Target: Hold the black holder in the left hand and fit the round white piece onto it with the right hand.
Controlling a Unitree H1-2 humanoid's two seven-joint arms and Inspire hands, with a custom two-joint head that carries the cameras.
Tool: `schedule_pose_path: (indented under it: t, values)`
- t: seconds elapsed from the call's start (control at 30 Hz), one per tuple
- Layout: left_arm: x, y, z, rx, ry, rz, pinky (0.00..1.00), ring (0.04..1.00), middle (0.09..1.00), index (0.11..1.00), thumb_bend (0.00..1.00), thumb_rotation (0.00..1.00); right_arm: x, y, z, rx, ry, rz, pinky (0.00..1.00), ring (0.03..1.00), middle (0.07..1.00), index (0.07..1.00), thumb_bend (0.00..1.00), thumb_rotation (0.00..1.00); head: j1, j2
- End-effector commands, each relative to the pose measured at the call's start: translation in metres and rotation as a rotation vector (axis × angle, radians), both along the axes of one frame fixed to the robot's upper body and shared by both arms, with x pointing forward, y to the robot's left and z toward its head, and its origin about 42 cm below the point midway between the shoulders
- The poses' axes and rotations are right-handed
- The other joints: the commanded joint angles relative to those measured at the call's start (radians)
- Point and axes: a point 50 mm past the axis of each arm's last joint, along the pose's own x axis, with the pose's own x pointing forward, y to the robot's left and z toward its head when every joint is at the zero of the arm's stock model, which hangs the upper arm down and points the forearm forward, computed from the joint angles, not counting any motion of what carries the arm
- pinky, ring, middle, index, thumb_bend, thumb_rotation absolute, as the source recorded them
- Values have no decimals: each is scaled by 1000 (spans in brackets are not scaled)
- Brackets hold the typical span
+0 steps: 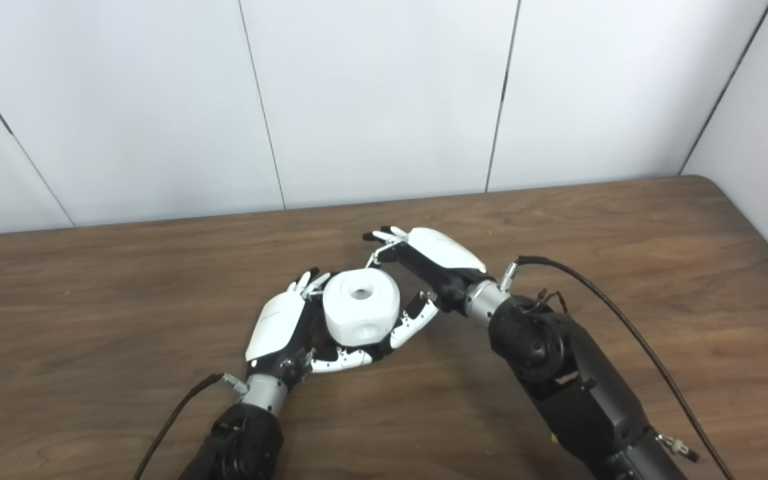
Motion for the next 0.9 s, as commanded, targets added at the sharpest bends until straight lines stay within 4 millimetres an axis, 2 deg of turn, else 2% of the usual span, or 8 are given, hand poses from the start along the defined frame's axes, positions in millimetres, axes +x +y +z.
schedule_pose_path:
  t: [0.0, 0.47, 0.67, 0.7, 0.77, 0.87]
  values:
    - [-24, 3, -33, 46, 138, -26, 1000, 1000, 914, 477, 523, 47, 6, 4, 17, -8, -83, 8, 1000, 1000, 935, 476, 518, 125, 1, 1]
    - [-24, 5, -33, 50, 142, -18, 1000, 1000, 911, 477, 523, 47, 3, 11, 7, -15, -68, 19, 1000, 1000, 937, 476, 518, 126, 4, 6]
    - [-22, 6, -32, 55, 137, -16, 1000, 1000, 907, 477, 523, 47, 3, 9, 13, -46, -17, 34, 1000, 1000, 993, 492, 521, 137, 1, -1]
    - [-22, 6, -32, 55, 138, -15, 1000, 1000, 907, 476, 523, 47, 3, 9, 15, -53, -8, 39, 1000, 1000, 997, 576, 696, 155, 1, -1]
    - [-21, 6, -32, 51, 141, -14, 1000, 1000, 910, 476, 523, 47, 3, 9, 17, -66, 12, 47, 1000, 1000, 1000, 689, 875, 208, 1, -1]
    - [-20, 7, -31, 51, 137, -11, 1000, 1000, 910, 477, 523, 47, 3, 8, 20, -76, 39, 55, 1000, 1000, 1000, 820, 984, 279, 1, -3]
